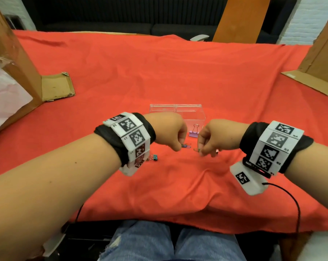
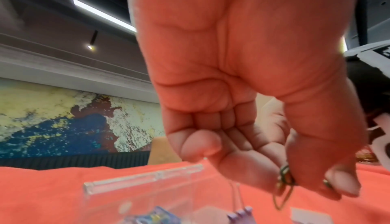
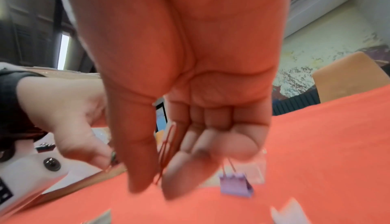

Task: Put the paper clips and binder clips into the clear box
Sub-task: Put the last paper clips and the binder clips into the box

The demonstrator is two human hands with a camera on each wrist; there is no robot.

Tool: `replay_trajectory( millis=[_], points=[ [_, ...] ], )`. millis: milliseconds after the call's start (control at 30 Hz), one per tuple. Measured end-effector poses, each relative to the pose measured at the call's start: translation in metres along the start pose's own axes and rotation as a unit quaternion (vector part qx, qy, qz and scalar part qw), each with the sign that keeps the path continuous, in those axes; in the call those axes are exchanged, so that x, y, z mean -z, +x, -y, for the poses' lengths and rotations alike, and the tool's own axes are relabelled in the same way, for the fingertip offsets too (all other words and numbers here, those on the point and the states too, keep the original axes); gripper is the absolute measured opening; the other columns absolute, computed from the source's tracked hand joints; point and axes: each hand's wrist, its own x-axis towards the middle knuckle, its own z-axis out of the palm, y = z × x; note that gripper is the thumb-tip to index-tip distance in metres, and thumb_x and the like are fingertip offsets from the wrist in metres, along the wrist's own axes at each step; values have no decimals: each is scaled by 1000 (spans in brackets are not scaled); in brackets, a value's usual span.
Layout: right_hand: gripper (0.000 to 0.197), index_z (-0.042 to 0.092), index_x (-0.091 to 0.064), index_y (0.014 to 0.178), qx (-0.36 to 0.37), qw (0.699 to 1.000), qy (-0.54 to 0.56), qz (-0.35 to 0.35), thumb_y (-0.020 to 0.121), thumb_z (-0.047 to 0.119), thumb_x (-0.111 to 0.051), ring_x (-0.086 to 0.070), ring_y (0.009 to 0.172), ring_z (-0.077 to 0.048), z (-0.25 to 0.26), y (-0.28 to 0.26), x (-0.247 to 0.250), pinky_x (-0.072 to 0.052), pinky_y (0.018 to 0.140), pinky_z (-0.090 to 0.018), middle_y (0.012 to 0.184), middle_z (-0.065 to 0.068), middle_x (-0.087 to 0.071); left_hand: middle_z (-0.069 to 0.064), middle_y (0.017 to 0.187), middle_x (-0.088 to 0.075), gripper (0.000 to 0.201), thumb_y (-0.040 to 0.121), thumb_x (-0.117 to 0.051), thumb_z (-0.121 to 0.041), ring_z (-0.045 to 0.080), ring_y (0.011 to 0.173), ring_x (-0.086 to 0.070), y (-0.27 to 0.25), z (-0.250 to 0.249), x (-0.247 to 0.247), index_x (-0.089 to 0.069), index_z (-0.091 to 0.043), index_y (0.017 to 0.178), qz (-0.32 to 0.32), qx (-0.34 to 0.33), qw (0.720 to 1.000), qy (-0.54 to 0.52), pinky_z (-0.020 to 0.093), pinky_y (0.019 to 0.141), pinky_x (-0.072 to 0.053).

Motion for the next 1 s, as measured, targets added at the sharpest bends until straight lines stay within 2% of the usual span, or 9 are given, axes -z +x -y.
replay_trajectory(
  millis=[100, 233, 367, 467, 600, 700, 767, 900, 1000],
  points=[
    [5, 16, -72, 75, 21, 994, 46, -98, 74, 17, -77, -53, 36, 4, 9, 14, 18, -34, 39, -1, 40, 10, -60, -4, 75, -63, 13, 75, -68, -19, 17, 72, -59, 1, 17, 20, -70, -16, 88, -73, 30, 997, -2, 30, 68, -48],
    [11, 19, -69, 67, 25, 979, 85, -186, 73, 18, -78, -50, 28, 5, 22, 42, 34, -39, 39, -5, 32, 15, -55, -3, 76, -60, 13, 75, -68, -17, 19, 74, -56, 11, 41, 34, -70, -13, 87, -159, 81, 984, 11, 25, 67, -41],
    [4, 18, -73, 71, 5, 975, 89, -205, 75, 18, -76, -49, 26, 3, 33, 69, 34, -44, 48, -17, 48, 9, -60, 1, 79, -62, 13, 75, -68, -17, 21, 77, -57, 23, 59, 34, -70, -12, 87, -165, 121, 979, 18, 28, 70, -44],
    [8, 12, -77, 80, -15, 972, 79, -220, 75, 18, -75, -49, 30, 0, 39, 82, 31, -40, 38, -13, 42, 9, -56, 3, 81, -63, 14, 76, -68, -16, 24, 82, -61, 30, 66, 30, -70, -11, 89, -158, 129, 979, 14, 28, 69, -42],
    [22, 9, -75, 87, -17, 970, 92, -223, 75, 28, -77, -53, 35, -4, 44, 87, 28, -40, 41, -14, 58, -2, -64, 8, 99, -71, 19, 81, -69, -20, 27, 94, -64, 36, 72, 27, -71, -11, 97, -145, 121, 982, 16, 28, 72, -41],
    [22, 18, -72, 81, -11, 971, 76, -225, 74, 38, -76, -50, 25, 2, 44, 83, 28, -40, 46, -16, 51, 1, -60, 8, 104, -69, 23, 81, -71, -23, 26, 97, -63, 34, 75, 25, -71, -12, 101, -145, 119, 982, 13, 29, 75, -43],
    [19, 18, -69, 79, -7, 969, 56, -242, 76, 35, -75, -54, 33, -3, 41, 74, 32, -40, 46, -16, 49, 3, -57, 8, 97, -70, 17, 80, -70, -19, 23, 88, -61, 27, 75, 25, -72, -11, 95, -144, 110, 983, 12, 27, 71, -40],
    [13, 15, -66, 75, -37, 980, -32, -192, 80, 25, -72, -61, 48, -16, 29, 49, 37, -39, 49, -16, 41, 7, -55, -3, 77, -62, 20, 76, -75, -28, 17, 74, -55, 5, 69, 16, -71, -15, 92, -17, 83, 996, 23, 23, 55, -37],
    [16, 10, -72, 91, -58, 983, -104, -139, 81, 23, -71, -61, 62, -18, 19, 37, 29, -43, 56, -20, 62, 4, -66, -4, 93, -64, 42, 68, -79, -42, 18, 86, -60, -7, 66, 1, -66, -23, 103, 102, 83, 991, 34, 27, 71, -44]
  ],
)
